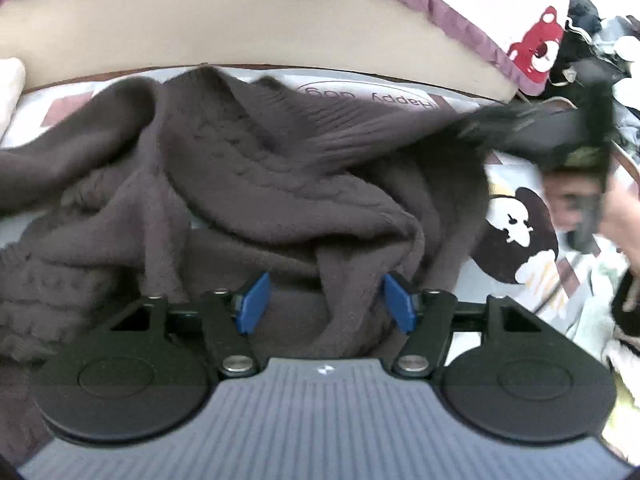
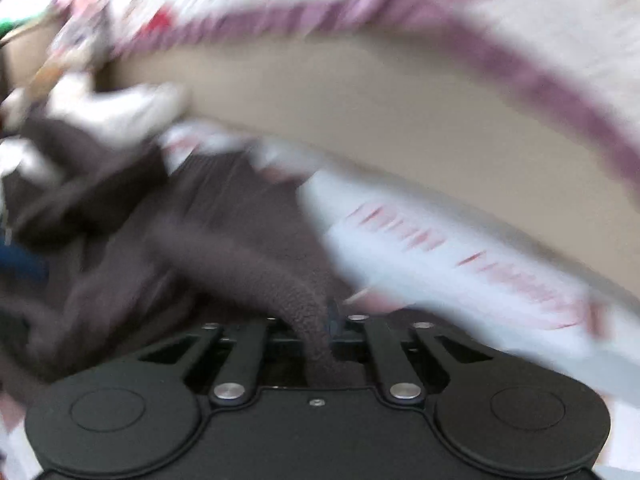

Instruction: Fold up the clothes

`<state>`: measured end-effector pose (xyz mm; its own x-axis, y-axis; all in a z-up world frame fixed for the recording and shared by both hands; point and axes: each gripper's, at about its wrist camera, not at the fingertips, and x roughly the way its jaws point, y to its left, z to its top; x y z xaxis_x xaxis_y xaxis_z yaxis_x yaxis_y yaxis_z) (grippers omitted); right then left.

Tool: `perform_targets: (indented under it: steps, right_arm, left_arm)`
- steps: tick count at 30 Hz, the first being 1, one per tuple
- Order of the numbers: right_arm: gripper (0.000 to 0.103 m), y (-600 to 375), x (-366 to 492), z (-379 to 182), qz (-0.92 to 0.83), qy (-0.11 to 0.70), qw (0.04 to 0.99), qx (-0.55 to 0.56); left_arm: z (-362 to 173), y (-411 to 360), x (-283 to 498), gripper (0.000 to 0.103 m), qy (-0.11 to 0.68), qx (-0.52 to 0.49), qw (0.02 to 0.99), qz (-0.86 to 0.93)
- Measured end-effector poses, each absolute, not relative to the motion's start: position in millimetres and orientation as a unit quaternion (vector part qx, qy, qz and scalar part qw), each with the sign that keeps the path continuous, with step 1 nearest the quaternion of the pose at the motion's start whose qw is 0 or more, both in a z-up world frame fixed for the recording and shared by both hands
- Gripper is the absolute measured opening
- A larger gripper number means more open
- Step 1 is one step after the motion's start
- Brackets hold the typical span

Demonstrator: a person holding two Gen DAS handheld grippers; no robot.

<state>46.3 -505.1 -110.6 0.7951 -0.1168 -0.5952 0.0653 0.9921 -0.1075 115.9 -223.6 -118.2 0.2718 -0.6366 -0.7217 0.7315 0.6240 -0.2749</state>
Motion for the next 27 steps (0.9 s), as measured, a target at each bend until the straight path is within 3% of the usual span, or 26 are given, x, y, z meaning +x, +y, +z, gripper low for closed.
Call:
perform_targets:
  steps: [5, 10, 14, 16, 18, 27]
  right_arm:
    - [0.006, -525.4, -58.3, -33.7, -0.260, 0.288, 0.920, -0.053]
    - [0.008, -543.8, -110.2, -90.2, -0.332, 0.440, 0.833, -0.045]
    - [0.011, -570.0, -120.4, -112.8, -0.322, 0.490, 0.808, 0.053]
    - [0.032, -583.1, -125.1, -122.9, -0.315, 0.510, 0.794, 0.103]
    - [0.044, -587.9, -132.3, -113.7, -0.320, 0.479, 0.808, 0.124]
    - [0.046, -601.4, -150.2, -81.6, -0.265, 0.338, 0.883, 0.188]
  left_arm:
    - [-94.1, -220.0, 99.8, 0.066, 0.354, 0.046, 0.834, -0.421]
    - [-87.3, -208.7, 96.7, 0.069, 0.347, 0.084, 0.840, -0.407]
    - [-98.0, -191.0, 98.9, 0.069, 0.384, 0.080, 0.840, -0.375]
    - [-106.1, -179.4, 99.1, 0.069, 0.399, 0.061, 0.840, -0.363]
    - [-112.7, -169.9, 97.6, 0.069, 0.411, 0.047, 0.839, -0.354]
    - [-124.7, -179.1, 91.4, 0.069, 0.427, 0.051, 0.822, -0.374]
